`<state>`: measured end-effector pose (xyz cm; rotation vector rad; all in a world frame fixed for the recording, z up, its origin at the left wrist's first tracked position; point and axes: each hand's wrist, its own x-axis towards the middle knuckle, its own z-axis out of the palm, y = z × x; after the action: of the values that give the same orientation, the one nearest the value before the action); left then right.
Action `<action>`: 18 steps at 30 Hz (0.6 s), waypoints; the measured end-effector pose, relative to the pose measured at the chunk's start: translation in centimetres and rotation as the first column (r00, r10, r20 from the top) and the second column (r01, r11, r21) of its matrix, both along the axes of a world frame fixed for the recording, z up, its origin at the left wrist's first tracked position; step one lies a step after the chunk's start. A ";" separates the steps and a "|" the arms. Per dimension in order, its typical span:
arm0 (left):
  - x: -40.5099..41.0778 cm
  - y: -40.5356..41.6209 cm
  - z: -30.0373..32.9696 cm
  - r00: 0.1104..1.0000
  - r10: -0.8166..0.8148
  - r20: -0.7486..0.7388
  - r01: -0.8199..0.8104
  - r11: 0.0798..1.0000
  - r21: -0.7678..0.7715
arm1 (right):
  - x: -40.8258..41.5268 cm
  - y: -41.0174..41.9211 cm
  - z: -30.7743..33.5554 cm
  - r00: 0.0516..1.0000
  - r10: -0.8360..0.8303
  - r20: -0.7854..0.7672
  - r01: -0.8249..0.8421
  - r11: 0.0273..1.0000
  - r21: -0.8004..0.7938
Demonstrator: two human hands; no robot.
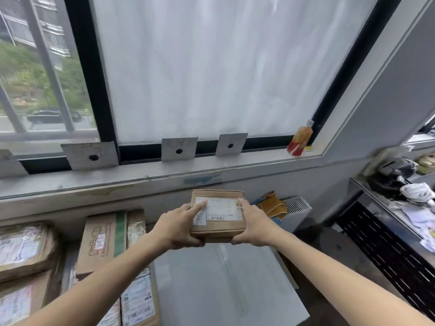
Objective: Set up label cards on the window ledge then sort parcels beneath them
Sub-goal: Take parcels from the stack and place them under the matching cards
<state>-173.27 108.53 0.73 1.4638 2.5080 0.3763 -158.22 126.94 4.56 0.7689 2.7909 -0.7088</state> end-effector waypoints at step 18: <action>0.9 6.2 -6.4 0.982 0.089 0.168 -0.078 0.994 -0.070 | -0.8 8.1 -7.0 0.989 0.078 0.129 -0.072 0.996 -0.053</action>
<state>-172.39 114.74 -5.66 1.2493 2.4265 0.4137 -159.03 135.00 -2.40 0.6718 2.6600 -0.6834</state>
